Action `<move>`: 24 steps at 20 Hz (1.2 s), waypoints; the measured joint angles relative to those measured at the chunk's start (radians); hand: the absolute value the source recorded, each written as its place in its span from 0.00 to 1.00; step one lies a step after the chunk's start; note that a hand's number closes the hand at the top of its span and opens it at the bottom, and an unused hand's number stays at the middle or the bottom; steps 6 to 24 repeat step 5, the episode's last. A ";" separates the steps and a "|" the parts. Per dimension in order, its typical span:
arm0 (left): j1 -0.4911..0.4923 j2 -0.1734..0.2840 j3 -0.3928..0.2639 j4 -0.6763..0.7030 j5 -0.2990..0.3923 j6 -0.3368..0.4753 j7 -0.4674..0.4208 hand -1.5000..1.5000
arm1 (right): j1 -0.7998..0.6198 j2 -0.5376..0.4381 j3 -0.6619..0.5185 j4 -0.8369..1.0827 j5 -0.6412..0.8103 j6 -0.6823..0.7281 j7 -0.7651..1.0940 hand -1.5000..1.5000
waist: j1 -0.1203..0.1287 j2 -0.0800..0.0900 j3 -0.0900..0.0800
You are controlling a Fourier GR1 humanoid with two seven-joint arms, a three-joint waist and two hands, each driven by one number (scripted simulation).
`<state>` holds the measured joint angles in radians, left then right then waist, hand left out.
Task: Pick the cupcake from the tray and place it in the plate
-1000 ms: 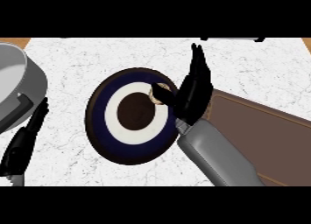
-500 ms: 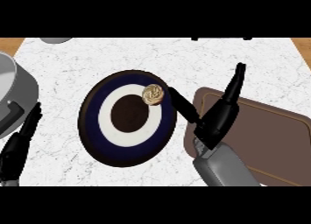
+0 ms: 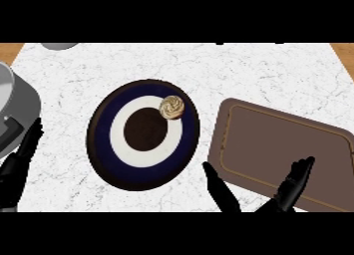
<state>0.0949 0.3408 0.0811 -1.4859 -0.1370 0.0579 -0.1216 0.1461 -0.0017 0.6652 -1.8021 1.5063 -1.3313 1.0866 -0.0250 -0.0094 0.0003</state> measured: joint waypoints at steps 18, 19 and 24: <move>0.001 -0.015 -0.006 -0.008 -0.013 0.004 0.000 0.50 | 0.204 -0.011 0.074 -0.086 0.035 -0.068 -0.071 0.00 | 0.004 0.002 0.001; 0.001 -0.015 -0.006 -0.008 -0.013 0.004 0.000 0.50 | 0.204 -0.011 0.074 -0.086 0.035 -0.068 -0.071 0.00 | 0.004 0.002 0.001; 0.001 -0.015 -0.006 -0.008 -0.013 0.004 0.000 0.50 | 0.204 -0.011 0.074 -0.086 0.035 -0.068 -0.071 0.00 | 0.004 0.002 0.001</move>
